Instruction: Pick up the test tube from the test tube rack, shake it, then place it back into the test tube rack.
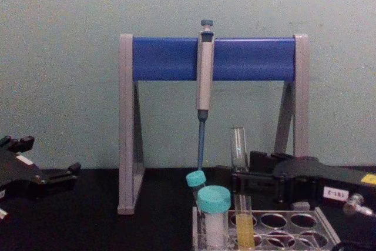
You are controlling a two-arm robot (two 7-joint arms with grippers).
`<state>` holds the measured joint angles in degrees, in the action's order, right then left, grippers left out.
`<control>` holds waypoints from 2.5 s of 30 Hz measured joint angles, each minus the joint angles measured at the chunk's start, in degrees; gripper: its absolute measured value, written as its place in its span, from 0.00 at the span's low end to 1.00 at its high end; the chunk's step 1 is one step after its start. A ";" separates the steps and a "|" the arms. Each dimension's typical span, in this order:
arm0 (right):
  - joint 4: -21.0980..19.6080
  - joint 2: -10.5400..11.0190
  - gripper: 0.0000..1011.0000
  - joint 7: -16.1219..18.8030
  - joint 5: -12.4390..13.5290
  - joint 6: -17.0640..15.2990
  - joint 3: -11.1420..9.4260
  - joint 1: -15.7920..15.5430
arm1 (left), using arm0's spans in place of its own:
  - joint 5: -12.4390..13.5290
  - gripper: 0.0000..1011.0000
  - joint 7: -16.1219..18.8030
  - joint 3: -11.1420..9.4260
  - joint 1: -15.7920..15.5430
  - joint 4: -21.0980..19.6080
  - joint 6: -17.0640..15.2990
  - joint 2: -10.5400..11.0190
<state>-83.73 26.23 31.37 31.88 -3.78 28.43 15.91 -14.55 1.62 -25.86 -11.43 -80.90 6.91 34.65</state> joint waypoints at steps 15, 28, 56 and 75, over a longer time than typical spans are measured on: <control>1.12 -0.35 0.99 0.09 -0.97 0.36 0.81 0.96 | 0.00 0.99 0.00 0.00 0.00 0.00 0.00 0.00; 1.11 -0.31 0.95 0.06 -0.87 0.36 0.76 0.89 | 0.00 0.99 0.00 0.00 0.00 0.00 0.00 0.00; 1.01 -0.30 0.23 0.06 -0.69 0.27 0.69 0.84 | 0.00 0.99 0.00 0.00 0.00 0.00 0.00 0.00; 1.01 -0.30 0.23 0.06 -0.71 0.27 0.69 0.84 | 0.00 0.99 0.00 0.00 0.00 0.00 0.00 0.00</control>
<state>-82.72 25.93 31.43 31.17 -3.52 29.12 16.75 -14.55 1.62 -25.86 -11.43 -80.90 6.91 34.65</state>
